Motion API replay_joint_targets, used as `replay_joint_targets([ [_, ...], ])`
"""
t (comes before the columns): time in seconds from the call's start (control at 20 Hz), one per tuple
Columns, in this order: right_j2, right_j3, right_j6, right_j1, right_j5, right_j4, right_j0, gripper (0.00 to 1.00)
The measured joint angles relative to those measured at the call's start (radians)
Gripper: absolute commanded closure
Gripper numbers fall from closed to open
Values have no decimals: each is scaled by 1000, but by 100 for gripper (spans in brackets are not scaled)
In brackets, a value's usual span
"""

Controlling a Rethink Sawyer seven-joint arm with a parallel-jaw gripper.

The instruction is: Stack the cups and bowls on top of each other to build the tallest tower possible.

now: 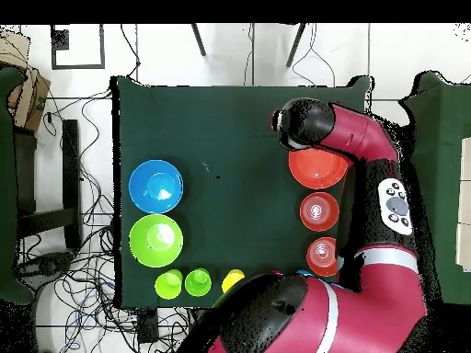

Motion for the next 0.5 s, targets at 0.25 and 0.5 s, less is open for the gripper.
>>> replay_joint_targets([
  [0.25, 1, 0, 0, 0, 0, -6, 0, 100],
  [0.5, 2, 0, 0, 0, 0, -7, 0, 0],
])
